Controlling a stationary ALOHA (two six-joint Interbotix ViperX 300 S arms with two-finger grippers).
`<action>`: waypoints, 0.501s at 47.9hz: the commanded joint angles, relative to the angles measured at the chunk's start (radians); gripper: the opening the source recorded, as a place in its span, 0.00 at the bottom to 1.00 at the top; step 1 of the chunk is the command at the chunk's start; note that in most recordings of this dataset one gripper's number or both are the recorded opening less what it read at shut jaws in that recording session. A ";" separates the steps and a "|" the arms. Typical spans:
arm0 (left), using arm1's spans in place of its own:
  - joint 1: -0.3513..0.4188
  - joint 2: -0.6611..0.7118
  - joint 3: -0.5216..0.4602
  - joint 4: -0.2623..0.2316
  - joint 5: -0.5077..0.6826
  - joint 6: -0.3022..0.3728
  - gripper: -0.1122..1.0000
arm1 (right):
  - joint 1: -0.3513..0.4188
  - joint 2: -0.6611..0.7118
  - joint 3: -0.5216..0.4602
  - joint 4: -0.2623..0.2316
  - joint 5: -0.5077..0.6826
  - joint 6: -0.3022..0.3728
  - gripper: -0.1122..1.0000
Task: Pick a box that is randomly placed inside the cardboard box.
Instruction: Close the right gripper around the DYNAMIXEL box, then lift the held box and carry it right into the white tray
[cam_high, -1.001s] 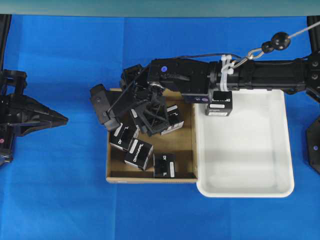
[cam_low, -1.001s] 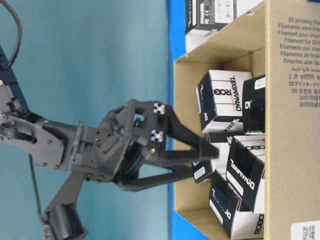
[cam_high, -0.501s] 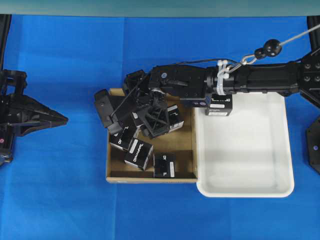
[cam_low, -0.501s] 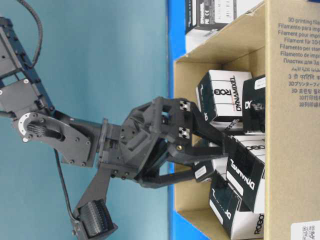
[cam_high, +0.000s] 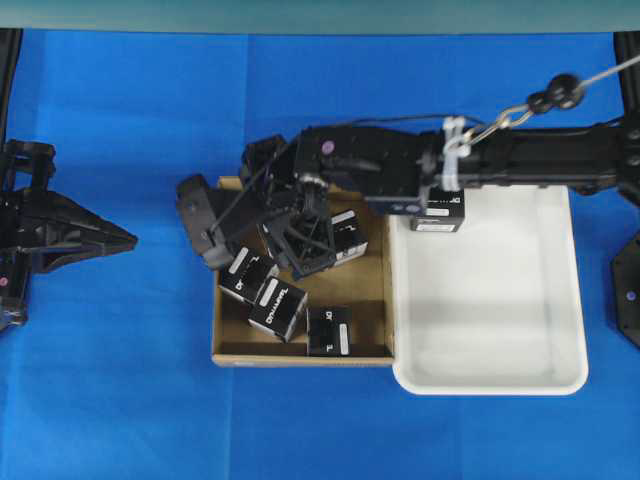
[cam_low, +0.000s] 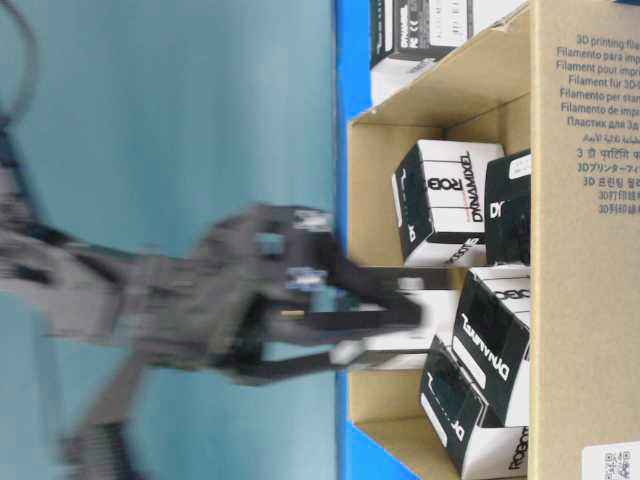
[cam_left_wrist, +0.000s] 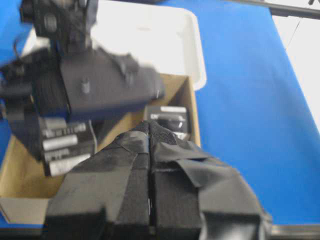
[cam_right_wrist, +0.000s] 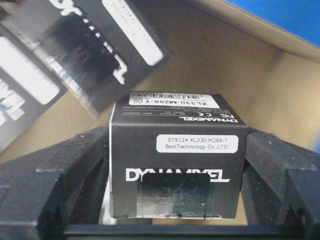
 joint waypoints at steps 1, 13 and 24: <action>-0.002 0.006 -0.025 0.003 -0.006 -0.002 0.04 | 0.005 -0.046 -0.041 0.000 0.072 0.021 0.76; 0.000 0.006 -0.023 0.003 -0.005 -0.002 0.04 | -0.018 -0.163 -0.087 0.005 0.288 0.133 0.76; 0.000 0.008 -0.025 0.003 -0.006 -0.002 0.04 | -0.066 -0.302 -0.069 0.009 0.376 0.161 0.76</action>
